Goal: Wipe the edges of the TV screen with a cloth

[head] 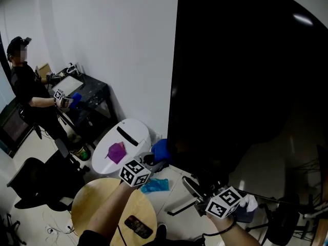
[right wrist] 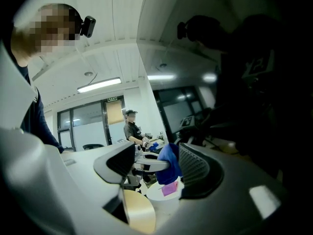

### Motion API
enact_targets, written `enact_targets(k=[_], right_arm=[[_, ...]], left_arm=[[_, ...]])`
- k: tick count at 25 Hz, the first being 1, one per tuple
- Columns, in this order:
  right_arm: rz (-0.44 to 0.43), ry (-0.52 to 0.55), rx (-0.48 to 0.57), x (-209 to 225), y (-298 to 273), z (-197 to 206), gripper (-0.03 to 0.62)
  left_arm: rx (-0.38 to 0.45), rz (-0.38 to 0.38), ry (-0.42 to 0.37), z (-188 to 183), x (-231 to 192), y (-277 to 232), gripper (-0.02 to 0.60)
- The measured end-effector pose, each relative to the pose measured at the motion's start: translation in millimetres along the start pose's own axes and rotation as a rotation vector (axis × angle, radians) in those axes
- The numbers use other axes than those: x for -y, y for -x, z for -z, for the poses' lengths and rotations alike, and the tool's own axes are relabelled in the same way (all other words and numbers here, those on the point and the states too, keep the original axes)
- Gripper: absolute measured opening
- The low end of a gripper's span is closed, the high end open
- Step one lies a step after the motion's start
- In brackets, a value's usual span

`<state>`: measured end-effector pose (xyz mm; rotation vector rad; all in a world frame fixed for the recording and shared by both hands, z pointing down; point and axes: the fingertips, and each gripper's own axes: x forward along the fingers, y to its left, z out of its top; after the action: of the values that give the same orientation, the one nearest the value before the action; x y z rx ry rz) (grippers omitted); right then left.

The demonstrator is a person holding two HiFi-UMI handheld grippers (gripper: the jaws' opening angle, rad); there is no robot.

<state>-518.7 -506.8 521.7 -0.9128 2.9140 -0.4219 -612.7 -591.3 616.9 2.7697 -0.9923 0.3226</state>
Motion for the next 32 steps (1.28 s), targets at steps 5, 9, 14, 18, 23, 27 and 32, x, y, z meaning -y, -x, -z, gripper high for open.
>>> enact_targets(k=[5,9,14,18,23,27,32], right_arm=[[-0.034,0.053,0.031,-14,-5,-27,0.279],[-0.051,0.117,0.044,-29,-5,-49,0.275],[-0.076,0.155,0.090,-43,6,-82,0.273],[-0.088,0.184,0.127,-49,16,-110,0.273],[-0.097,0.232,0.172,-55,30,-144,0.273],[-0.100,0.273,0.184,-64,34,-166,0.270],[-0.094,0.327,0.197,-71,45,-188,0.268]], left_arm=[[0.032,-0.002,-0.068,-37,3,11,0.107],[0.050,-0.004,-0.128,-68,5,22,0.107],[0.071,-0.011,-0.189,-107,9,33,0.107],[0.100,-0.026,-0.256,-145,15,44,0.107],[0.113,-0.043,-0.331,-188,21,54,0.107],[0.122,-0.056,-0.387,-224,24,68,0.107],[0.130,-0.054,-0.434,-270,27,82,0.107]])
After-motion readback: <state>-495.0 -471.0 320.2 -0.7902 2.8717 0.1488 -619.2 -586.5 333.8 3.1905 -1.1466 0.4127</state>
